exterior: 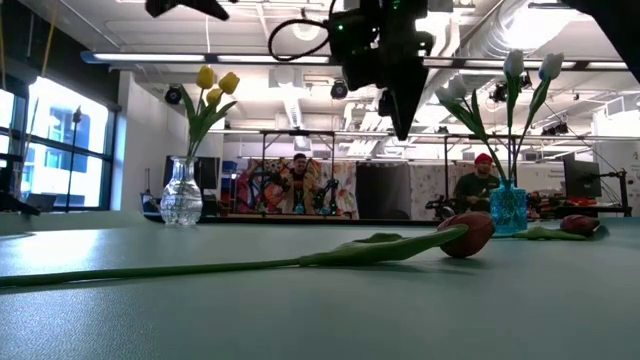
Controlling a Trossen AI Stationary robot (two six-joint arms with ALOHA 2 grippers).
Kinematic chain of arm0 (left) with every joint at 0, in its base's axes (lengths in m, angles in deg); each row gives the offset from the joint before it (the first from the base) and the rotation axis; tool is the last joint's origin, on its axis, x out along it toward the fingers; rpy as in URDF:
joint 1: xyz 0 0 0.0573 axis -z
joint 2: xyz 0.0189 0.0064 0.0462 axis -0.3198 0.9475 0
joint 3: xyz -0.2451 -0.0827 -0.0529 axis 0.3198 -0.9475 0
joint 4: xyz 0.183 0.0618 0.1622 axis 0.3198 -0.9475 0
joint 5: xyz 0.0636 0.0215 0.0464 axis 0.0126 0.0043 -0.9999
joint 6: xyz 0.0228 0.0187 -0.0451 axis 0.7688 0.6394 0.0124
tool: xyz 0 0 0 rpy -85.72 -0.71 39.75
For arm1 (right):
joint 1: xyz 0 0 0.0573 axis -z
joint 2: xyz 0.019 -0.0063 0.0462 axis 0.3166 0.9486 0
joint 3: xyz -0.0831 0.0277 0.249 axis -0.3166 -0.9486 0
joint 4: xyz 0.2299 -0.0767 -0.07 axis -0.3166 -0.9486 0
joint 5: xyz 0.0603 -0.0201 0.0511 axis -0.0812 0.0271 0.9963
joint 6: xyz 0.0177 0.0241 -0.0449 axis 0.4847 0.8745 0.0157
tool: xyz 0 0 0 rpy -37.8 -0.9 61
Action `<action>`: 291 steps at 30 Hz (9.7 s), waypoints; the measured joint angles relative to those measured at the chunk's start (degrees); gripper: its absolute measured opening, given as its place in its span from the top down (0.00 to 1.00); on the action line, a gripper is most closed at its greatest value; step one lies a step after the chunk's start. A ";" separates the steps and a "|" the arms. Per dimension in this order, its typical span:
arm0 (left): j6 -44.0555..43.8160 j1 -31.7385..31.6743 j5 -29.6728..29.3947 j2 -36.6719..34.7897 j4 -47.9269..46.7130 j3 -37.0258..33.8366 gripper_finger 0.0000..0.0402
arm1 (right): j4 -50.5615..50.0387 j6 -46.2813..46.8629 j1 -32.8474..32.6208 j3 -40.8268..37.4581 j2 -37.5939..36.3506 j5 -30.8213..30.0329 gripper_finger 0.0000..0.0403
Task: Sort flowers into vase by color
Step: Put the top red flower into the bottom transparent vase
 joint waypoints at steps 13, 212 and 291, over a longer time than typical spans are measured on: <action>4.89 -7.27 4.04 -2.72 5.44 0.02 0.66 | -0.47 11.88 -6.18 0.00 -13.51 -7.94 0.70; 21.74 -4.18 15.36 8.38 38.18 0.07 1.00 | 96.21 34.88 -24.90 -32.44 -31.64 -37.31 0.69; 21.07 -7.59 20.97 10.82 39.76 0.07 1.00 | 84.08 44.60 -16.59 -32.37 -34.83 -10.59 0.59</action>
